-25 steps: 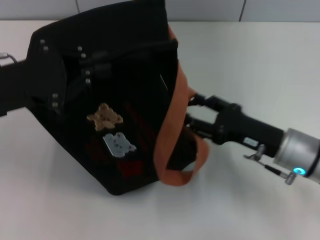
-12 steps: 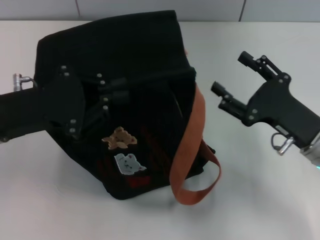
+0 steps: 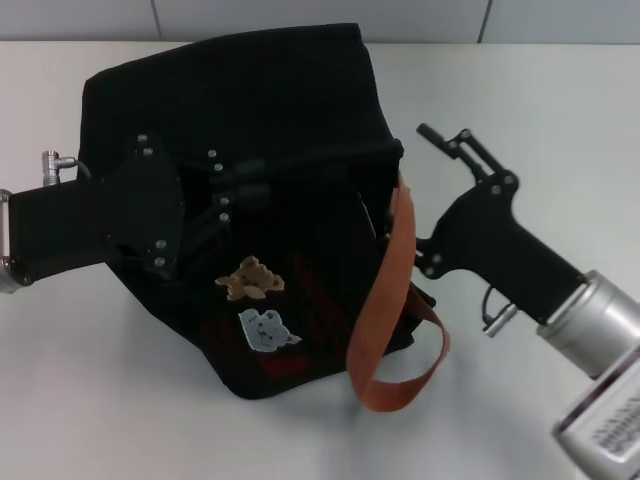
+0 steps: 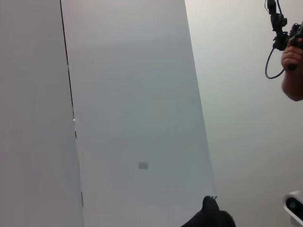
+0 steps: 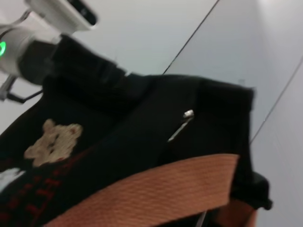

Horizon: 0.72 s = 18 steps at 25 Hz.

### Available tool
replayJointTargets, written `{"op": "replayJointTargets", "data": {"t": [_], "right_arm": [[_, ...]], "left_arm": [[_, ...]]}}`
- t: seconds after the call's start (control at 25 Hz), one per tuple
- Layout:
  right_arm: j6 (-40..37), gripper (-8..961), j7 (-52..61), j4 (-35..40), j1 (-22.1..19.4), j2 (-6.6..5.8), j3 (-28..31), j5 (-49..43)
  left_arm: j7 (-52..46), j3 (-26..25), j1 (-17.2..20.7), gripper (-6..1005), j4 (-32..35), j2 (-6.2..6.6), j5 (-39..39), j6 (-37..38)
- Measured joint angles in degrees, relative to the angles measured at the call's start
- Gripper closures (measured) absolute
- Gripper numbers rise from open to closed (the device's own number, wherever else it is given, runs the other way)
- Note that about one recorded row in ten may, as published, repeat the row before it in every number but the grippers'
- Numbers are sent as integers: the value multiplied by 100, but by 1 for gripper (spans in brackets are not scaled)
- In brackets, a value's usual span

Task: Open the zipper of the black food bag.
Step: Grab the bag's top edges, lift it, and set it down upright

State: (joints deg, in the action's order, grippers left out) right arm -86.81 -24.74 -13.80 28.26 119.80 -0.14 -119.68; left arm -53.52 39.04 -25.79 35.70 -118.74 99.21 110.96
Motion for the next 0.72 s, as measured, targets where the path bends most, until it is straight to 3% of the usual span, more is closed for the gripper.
{"op": "replayJointTargets", "data": {"t": [0.28,0.72], "right_arm": [[358,215,-462,-211,112,7,4,-14],[317,219,-807,-477,204,9,82,-20]], "left_arm": [[74,39,-10,910,-127,-4,6,-3],[148,144,-22,910,-228,-10,35,-16]]}}
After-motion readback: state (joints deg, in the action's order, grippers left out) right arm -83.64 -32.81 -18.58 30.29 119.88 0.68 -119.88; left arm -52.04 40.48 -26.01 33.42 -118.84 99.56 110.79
